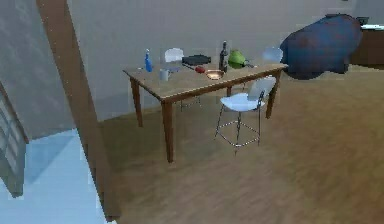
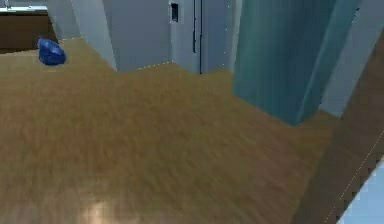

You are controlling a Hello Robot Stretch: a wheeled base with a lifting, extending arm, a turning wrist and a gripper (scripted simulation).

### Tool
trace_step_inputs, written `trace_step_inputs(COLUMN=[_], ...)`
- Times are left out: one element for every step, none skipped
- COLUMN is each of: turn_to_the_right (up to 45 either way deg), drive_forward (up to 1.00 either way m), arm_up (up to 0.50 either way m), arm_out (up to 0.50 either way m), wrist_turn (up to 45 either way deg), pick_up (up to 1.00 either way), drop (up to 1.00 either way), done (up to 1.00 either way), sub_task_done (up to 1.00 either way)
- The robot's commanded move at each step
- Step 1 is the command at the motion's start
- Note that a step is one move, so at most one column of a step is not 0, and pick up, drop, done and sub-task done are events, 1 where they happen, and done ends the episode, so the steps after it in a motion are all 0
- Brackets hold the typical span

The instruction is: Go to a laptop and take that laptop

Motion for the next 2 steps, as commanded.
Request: trace_step_inputs(turn_to_the_right=[-39.0,0.0], drive_forward=[0.00,0.70], arm_up=[0.00,0.00], arm_out=[0.00,0.00], wrist_turn=[0.0,0.0], pick_up=[0.00,0.00], drop=[0.00,0.00], done=[0.00,0.00], sub_task_done=[0.00,0.00])
